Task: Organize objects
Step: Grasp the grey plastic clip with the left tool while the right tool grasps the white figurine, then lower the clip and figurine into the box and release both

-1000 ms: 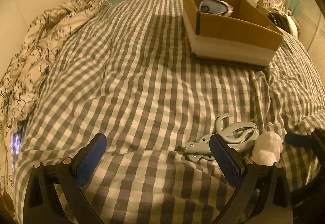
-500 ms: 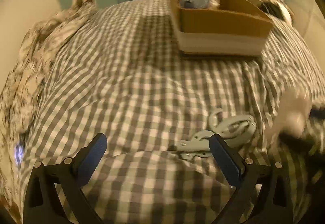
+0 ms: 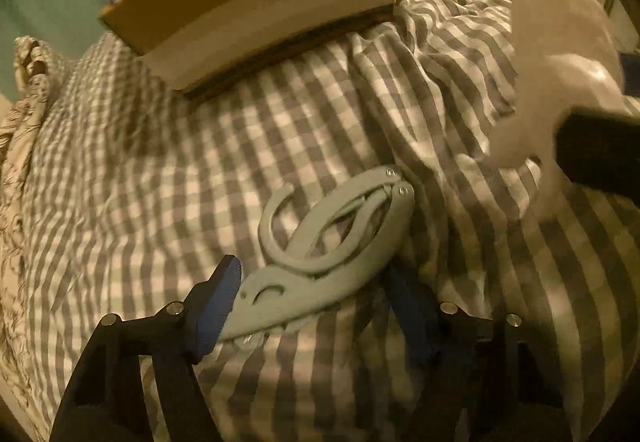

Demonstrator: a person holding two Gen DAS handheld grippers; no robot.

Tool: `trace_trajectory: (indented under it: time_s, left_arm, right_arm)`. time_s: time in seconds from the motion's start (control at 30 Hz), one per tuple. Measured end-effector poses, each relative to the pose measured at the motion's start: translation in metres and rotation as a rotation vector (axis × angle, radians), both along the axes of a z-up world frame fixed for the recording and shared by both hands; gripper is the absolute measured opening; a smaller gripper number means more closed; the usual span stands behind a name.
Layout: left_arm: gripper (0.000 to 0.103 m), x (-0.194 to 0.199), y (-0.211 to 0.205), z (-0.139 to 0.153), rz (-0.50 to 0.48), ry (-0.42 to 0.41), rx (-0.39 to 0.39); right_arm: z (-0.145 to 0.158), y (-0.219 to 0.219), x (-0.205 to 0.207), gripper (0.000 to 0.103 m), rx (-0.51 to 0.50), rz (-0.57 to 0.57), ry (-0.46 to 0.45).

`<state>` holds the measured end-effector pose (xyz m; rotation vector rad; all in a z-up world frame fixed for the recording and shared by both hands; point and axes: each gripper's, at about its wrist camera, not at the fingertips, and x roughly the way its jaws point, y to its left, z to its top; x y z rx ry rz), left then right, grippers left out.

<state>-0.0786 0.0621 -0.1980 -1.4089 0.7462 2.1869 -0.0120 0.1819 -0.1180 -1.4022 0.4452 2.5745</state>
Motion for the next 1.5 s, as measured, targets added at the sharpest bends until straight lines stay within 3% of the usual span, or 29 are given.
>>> trace_trajectory:
  time_s: [0.13,0.2,0.23,0.57,0.9,1.1,1.5]
  left_arm:
    - [0.055,-0.014,0.002,-0.002,0.005,-0.052,0.047]
    - [0.029,-0.014,-0.002,0.001,0.013,-0.051,0.066]
    - [0.022,-0.015,-0.005,0.005,0.022,-0.053,0.087]
    - [0.014,-0.008,-0.034,0.068,0.138,0.017,0.265]
    - [0.014,0.007,-0.030,0.131,0.159,0.109,0.344]
    - [0.014,-0.015,-0.024,0.161,0.151,0.165,0.382]
    - [0.014,-0.097,-0.012,0.205,0.172,0.224,0.422]
  right_arm:
    - [-0.001,0.003,0.002,0.063,-0.015,-0.013,0.002]
    - [0.001,0.004,0.004,0.063,-0.012,-0.017,0.009]
    - [0.002,0.004,0.004,0.063,-0.010,-0.018,0.011]
    - [0.025,0.001,0.021,0.063,0.037,-0.030,0.058]
    - [0.068,0.002,0.023,0.063,0.090,-0.028,0.150]
    - [0.096,0.009,0.001,0.063,0.127,-0.012,0.205]
    - [0.144,0.045,-0.076,0.063,0.186,0.000,0.287]
